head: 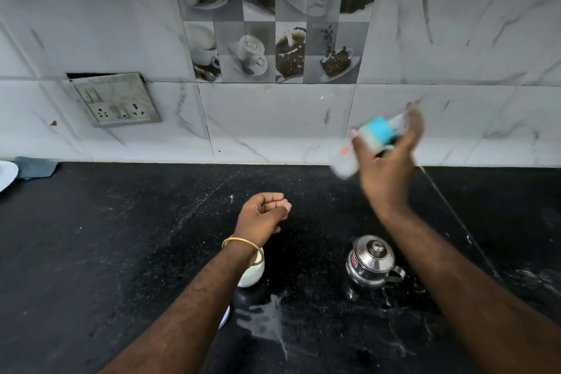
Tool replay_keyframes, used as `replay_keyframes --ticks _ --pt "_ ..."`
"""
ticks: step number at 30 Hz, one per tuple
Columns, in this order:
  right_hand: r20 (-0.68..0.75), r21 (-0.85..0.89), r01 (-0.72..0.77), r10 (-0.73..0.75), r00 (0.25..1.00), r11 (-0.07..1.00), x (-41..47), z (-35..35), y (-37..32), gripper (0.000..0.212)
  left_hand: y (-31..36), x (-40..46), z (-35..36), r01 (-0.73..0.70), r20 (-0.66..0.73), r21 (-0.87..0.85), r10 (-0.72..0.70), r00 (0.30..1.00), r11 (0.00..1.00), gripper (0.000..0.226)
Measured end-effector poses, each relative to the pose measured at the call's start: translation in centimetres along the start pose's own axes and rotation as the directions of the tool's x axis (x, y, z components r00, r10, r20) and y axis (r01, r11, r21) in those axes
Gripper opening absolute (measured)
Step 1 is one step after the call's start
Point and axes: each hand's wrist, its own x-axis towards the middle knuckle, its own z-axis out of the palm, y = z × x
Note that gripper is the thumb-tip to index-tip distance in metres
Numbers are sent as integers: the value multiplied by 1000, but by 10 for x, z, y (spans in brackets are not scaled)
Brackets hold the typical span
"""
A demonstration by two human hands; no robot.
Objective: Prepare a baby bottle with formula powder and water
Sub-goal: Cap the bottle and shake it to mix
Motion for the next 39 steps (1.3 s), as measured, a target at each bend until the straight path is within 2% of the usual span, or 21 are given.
replay_keyframes --ticks 3,4,5,7,9,11,13,14,16,19,20,21,23,24,26,29,30,32,33,35,39 --pt "474 -343 53 124 872 938 -45 1 25 88 1 -2 1 -5 20 13 4 1000 1000 21" --pt "506 -335 77 110 856 939 -45 -1 25 86 2 -1 0 -7 23 15 7 1000 1000 21" --pt "460 -258 69 60 886 964 -35 0 20 85 3 0 -1 -9 20 13 9 1000 1000 21" --pt "151 -40 33 -26 988 999 -2 0 -4 84 4 2 -3 -6 9 9 6 1000 1000 21" --pt "-82 127 42 -32 996 991 13 0 -18 85 3 4 -1 4 -2 9 -4 1000 1000 22" --pt "157 -47 19 -11 988 999 -6 1 -5 89 2 5 1 13 0 7 -13 1000 1000 21" --pt "529 -324 87 104 842 942 -36 1 16 88 1 6 3 15 10 11 -15 1000 1000 20" --pt "581 -352 121 115 806 928 -39 -2 19 86 2 6 3 15 11 11 -15 1000 1000 20" --pt "451 -219 100 10 892 971 -19 -4 8 84 3 4 2 12 8 1 -12 1000 1000 21" --pt "-46 94 46 -41 998 994 9 -6 -15 84 1 5 2 14 -3 -4 -14 1000 1000 23" --pt "-49 101 18 -13 999 995 4 -4 -13 88 0 4 3 18 -6 -8 -18 1000 1000 23" --pt "69 -9 -13 13 998 1000 -9 -1 -4 91 1 3 4 20 -1 -12 -20 1000 1000 23" --pt "440 -272 -9 133 888 962 -43 2 15 92 3 2 5 18 15 -10 -18 1000 1000 20" --pt "491 -303 14 144 859 953 -47 0 19 89 5 2 5 11 19 -10 -10 1000 1000 20" --pt "344 -153 -34 86 935 988 -25 -3 10 85 8 2 3 2 20 -18 -2 1000 1000 21" --pt "-112 156 -1 18 994 988 7 -8 -18 84 5 1 -1 8 6 -21 -8 1000 1000 20" --pt "-88 146 12 1 996 989 3 -7 -16 87 4 0 -1 11 1 -21 -11 1000 1000 21" --pt "282 -144 15 27 959 990 -24 -3 1 91 4 -2 1 12 2 -15 -12 1000 1000 21" --pt "482 -296 48 105 870 954 -37 -2 11 89 4 -2 1 9 2 -16 -9 1000 1000 20" --pt "577 -353 99 133 806 930 -36 -6 16 84 6 -2 3 3 8 -19 -3 1000 1000 20" --pt "49 45 39 -41 998 998 4 -5 -15 85 9 0 6 5 7 -24 -5 1000 1000 20"
